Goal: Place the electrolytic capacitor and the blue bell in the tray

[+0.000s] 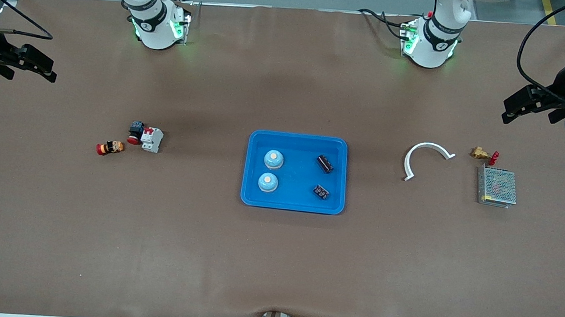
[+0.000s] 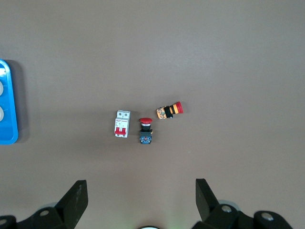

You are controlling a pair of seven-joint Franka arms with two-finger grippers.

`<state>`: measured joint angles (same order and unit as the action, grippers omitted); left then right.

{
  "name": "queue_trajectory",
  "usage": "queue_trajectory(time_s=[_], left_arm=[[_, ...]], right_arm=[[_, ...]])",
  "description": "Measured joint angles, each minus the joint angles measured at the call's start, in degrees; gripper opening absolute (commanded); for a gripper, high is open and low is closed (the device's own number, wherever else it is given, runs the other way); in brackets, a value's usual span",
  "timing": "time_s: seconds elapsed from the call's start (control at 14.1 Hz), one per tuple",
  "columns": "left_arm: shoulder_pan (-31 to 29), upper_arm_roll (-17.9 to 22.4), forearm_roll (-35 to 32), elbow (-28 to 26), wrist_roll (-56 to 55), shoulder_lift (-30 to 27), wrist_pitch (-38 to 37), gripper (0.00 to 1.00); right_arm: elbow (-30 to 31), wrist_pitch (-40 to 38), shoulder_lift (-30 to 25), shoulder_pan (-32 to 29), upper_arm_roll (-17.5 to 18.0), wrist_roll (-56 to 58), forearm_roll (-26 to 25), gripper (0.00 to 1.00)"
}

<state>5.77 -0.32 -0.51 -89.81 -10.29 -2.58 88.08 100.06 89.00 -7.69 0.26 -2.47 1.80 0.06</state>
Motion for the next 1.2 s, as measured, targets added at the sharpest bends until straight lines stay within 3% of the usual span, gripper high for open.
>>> queue_trajectory(time_s=[1.2], left_arm=[[0.05,0.00,0.00,1.17,0.00,0.00,0.06,1.00]], right_arm=[[-2.28,-0.61,-0.08,-0.48,-0.03,-0.02,-0.06,1.00]])
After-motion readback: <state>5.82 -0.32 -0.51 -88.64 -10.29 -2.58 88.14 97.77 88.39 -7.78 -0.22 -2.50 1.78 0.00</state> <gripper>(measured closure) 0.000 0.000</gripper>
